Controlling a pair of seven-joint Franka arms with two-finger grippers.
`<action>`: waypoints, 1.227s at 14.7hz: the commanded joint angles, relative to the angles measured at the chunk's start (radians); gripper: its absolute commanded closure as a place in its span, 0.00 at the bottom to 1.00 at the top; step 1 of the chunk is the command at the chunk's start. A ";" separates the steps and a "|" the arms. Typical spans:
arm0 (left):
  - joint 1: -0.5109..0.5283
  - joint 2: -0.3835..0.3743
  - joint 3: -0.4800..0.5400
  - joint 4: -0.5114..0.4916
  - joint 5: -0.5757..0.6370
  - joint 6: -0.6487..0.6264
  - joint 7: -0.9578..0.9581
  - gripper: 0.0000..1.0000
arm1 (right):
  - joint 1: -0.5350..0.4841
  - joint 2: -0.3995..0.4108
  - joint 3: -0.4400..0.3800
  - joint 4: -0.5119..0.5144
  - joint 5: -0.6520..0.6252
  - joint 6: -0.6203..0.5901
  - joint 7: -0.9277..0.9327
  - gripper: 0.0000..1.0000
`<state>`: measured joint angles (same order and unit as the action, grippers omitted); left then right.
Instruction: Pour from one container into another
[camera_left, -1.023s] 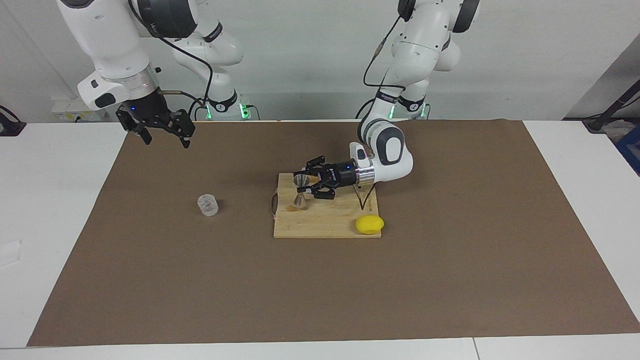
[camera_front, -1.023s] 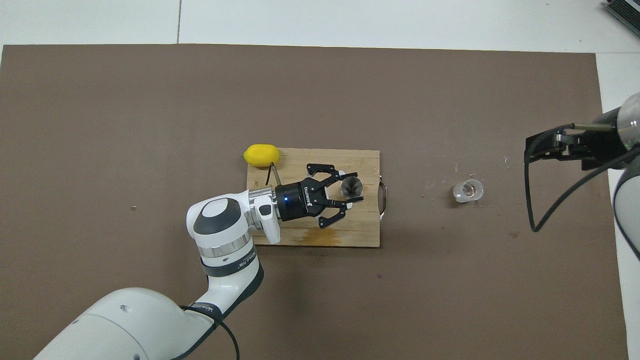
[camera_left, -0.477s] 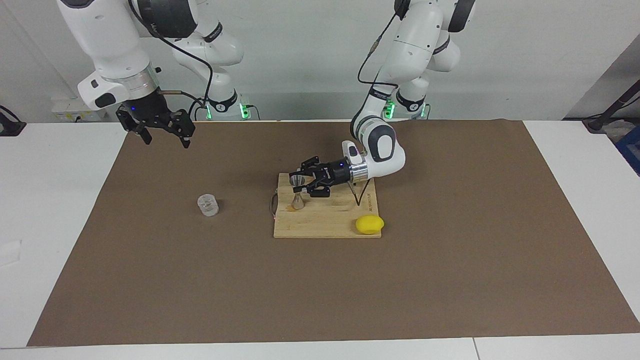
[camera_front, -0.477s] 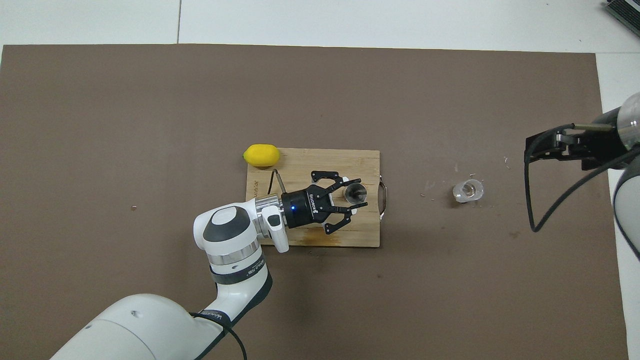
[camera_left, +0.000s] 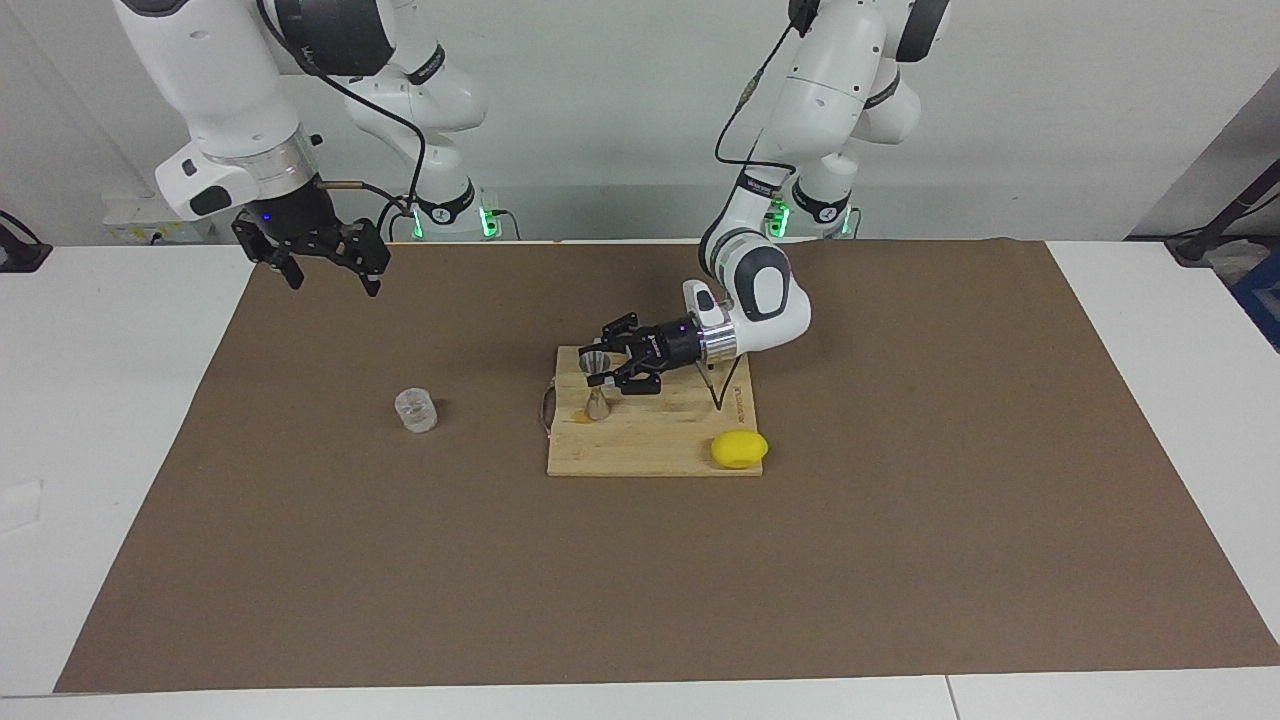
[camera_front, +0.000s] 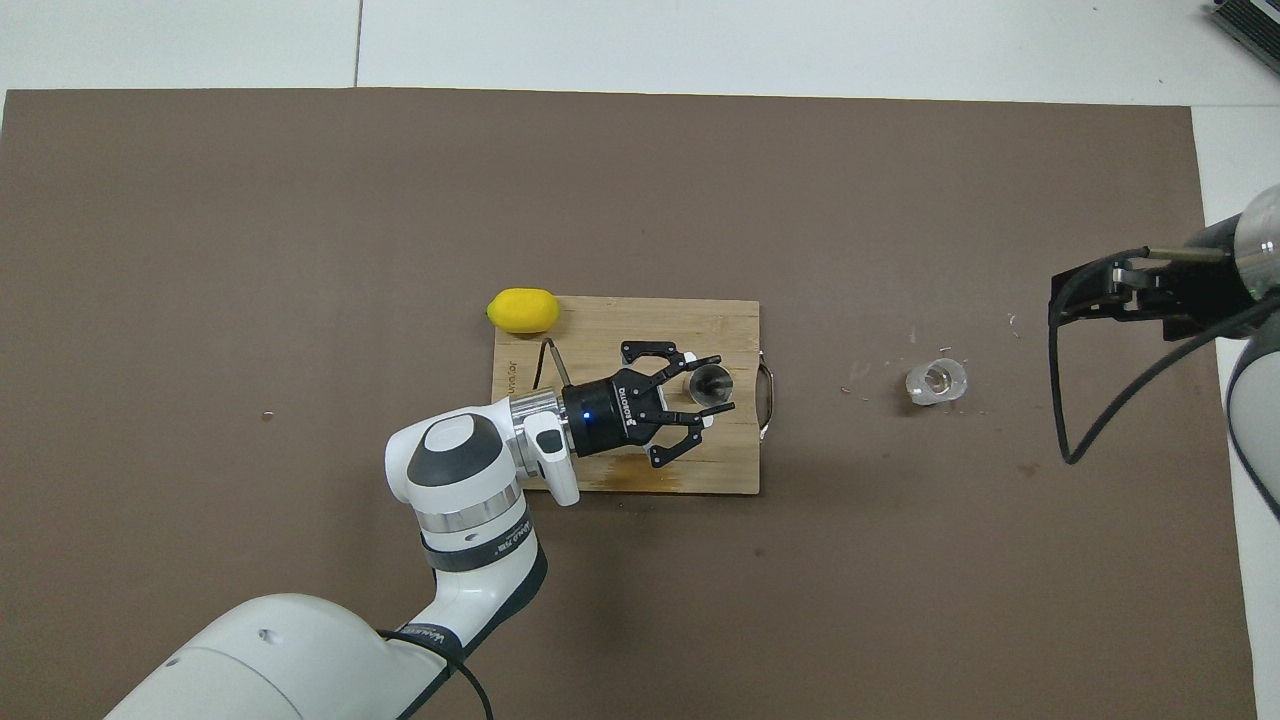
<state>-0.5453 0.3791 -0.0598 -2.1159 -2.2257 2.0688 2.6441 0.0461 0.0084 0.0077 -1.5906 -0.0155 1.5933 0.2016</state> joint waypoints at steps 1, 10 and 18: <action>-0.015 -0.011 0.017 -0.012 -0.026 0.077 0.020 0.37 | -0.011 -0.002 0.006 0.000 0.005 -0.010 -0.030 0.00; -0.002 -0.008 0.018 -0.016 -0.029 0.080 0.005 0.00 | -0.009 -0.002 0.006 0.000 0.006 -0.010 -0.030 0.00; 0.082 -0.129 0.025 -0.197 0.021 0.018 0.005 0.00 | -0.009 -0.002 0.006 0.000 0.005 -0.007 -0.030 0.00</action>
<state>-0.4999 0.3381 -0.0365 -2.2111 -2.2300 2.1235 2.6432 0.0462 0.0084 0.0079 -1.5906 -0.0155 1.5933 0.2016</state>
